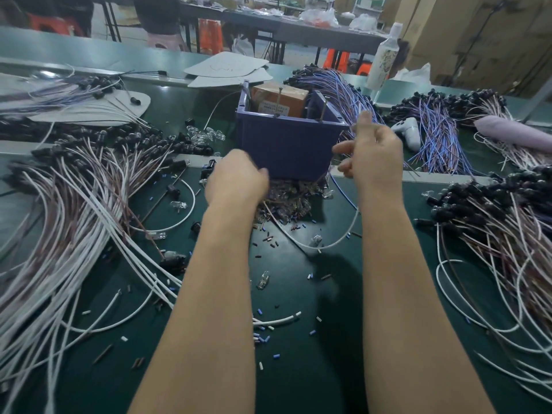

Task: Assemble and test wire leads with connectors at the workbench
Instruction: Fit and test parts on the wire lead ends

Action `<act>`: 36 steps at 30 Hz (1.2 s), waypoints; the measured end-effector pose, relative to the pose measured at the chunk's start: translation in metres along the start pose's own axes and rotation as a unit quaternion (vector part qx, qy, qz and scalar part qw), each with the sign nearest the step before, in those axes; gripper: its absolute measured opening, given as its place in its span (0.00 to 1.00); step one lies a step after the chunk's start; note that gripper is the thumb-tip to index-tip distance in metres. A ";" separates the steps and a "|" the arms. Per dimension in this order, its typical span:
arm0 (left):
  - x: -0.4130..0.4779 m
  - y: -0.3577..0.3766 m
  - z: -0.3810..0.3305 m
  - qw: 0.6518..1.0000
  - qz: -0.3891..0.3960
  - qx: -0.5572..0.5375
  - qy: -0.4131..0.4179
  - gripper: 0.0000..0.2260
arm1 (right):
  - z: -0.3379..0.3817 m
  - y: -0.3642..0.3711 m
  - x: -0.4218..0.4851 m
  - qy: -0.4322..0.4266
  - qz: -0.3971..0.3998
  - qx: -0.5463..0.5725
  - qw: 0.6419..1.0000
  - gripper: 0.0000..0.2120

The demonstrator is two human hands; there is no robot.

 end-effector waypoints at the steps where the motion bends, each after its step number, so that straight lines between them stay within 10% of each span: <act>1: 0.001 -0.008 0.009 0.999 -0.022 0.037 -0.020 0.14 | 0.001 0.006 -0.003 0.028 0.051 0.061 0.996 0.22; 10: -0.008 0.018 0.018 0.988 -0.038 0.146 -0.039 0.18 | 0.024 0.068 -0.077 -0.090 0.553 0.028 0.828 0.15; 19: -0.005 0.017 -0.006 0.999 0.018 0.030 0.030 0.06 | -0.021 0.050 -0.011 -0.027 0.176 -0.152 0.972 0.06; 25: -0.028 0.028 -0.036 0.973 0.202 -0.007 0.113 0.03 | -0.004 0.051 -0.018 -0.060 0.228 0.015 0.972 0.07; 36: -0.034 0.031 -0.035 0.936 0.242 -0.237 0.098 0.09 | -0.020 0.047 -0.018 0.041 0.276 0.118 0.953 0.07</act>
Point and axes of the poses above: each hand's wrist, its own x-axis towards the middle knuckle, its own y-axis out of the palm, z = x × y, the point moved 8 cm from there along x, towards the middle knuckle, and after that the axes turned 15 degrees about -x, right-handed, at the moved point
